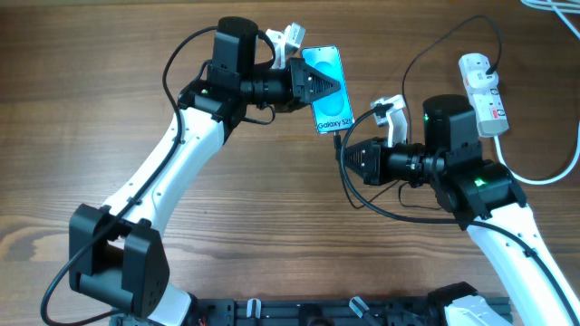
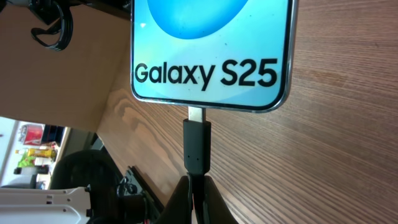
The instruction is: Plug charger to phone and switch on socket
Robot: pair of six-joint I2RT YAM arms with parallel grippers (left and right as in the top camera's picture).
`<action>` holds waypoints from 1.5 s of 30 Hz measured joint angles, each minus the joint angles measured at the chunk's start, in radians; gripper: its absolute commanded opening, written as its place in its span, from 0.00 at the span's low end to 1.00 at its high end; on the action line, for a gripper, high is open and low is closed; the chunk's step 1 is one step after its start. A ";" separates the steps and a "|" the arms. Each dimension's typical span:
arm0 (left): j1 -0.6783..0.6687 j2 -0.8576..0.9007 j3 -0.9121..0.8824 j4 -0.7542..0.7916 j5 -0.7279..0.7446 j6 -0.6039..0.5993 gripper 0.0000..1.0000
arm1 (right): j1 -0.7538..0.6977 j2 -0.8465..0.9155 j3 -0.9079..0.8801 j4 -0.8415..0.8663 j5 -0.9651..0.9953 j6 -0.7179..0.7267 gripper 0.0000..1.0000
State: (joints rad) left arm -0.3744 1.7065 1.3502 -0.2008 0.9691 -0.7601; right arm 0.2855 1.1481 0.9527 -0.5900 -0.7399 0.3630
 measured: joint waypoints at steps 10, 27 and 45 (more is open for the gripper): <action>-0.005 0.000 0.000 0.000 0.007 0.032 0.04 | 0.000 0.000 0.000 0.001 0.000 0.023 0.04; -0.003 0.000 0.002 -0.035 0.024 0.101 0.04 | 0.006 0.000 0.000 0.011 -0.006 0.045 0.04; -0.032 0.000 0.010 -0.069 0.004 0.109 0.04 | 0.006 0.006 -0.005 -0.035 -0.011 -0.001 0.60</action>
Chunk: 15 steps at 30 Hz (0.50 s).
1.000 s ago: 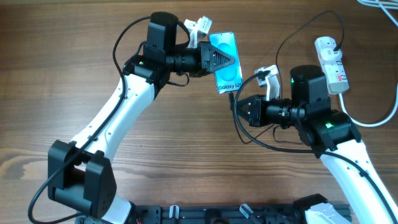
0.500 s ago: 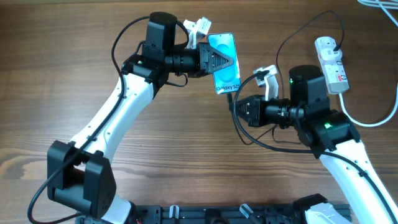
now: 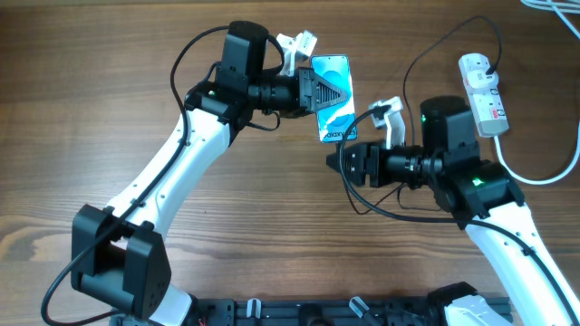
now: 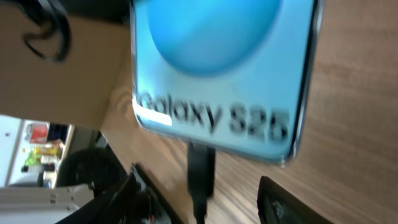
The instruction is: Plug charger to phone and switch on socket
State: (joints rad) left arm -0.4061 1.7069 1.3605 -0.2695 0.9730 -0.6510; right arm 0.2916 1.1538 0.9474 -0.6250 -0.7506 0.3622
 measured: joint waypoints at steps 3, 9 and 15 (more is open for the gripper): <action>0.000 0.000 0.000 0.000 -0.008 0.000 0.04 | 0.000 0.000 0.000 -0.046 -0.007 -0.026 0.40; -0.005 0.000 0.000 -0.001 -0.011 0.000 0.04 | 0.000 0.000 0.000 -0.046 -0.034 -0.052 0.14; -0.021 0.000 0.000 0.000 -0.015 0.000 0.04 | -0.001 0.000 0.000 -0.042 -0.011 -0.053 0.04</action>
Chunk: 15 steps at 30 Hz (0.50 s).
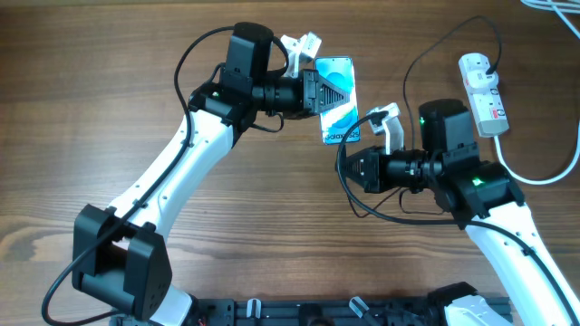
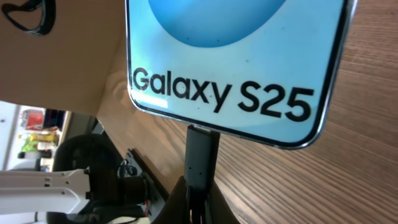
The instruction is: Plug charger to phone and switch on socket
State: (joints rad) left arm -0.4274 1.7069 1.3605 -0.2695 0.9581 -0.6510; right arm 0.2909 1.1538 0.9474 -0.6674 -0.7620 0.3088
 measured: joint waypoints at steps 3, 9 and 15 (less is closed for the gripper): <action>0.000 0.000 0.000 -0.010 -0.006 0.000 0.04 | 0.000 0.000 0.000 0.002 0.003 0.000 0.04; 0.002 0.000 0.000 -0.034 -0.014 0.022 0.04 | 0.001 0.002 0.000 0.006 0.003 0.008 0.04; 0.002 -0.001 0.003 -0.029 -0.016 0.045 0.04 | 0.002 0.004 -0.008 0.033 0.000 0.031 0.04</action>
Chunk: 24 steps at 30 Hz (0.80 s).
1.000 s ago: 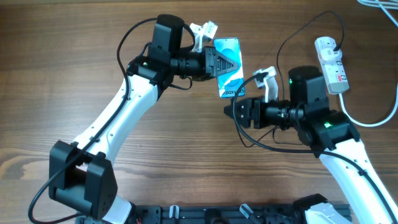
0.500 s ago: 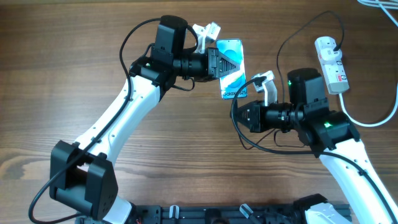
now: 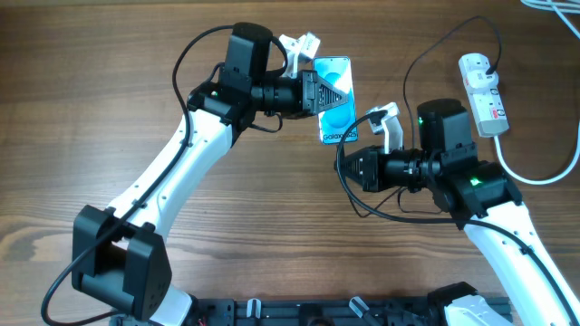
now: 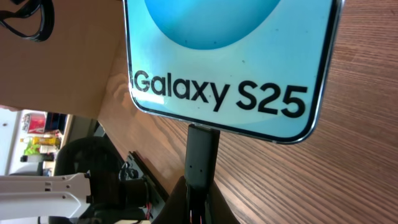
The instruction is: Plug charger to phone and switch on socket
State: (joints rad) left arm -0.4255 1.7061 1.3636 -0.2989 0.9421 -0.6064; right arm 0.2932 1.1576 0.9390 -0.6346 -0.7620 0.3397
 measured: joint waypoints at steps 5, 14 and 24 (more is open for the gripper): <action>0.000 -0.003 0.007 0.005 -0.003 0.005 0.04 | 0.000 0.000 -0.002 0.029 0.000 0.014 0.04; 0.000 -0.004 0.012 -0.007 -0.003 0.016 0.04 | 0.001 0.000 -0.004 0.037 -0.005 0.030 0.05; -0.015 -0.003 0.010 -0.042 -0.016 0.032 0.04 | 0.003 -0.003 -0.010 0.120 -0.049 0.047 1.00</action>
State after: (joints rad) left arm -0.4408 1.7035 1.3735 -0.3405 0.9257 -0.5747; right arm 0.2962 1.1545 0.9291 -0.5144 -0.8108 0.3870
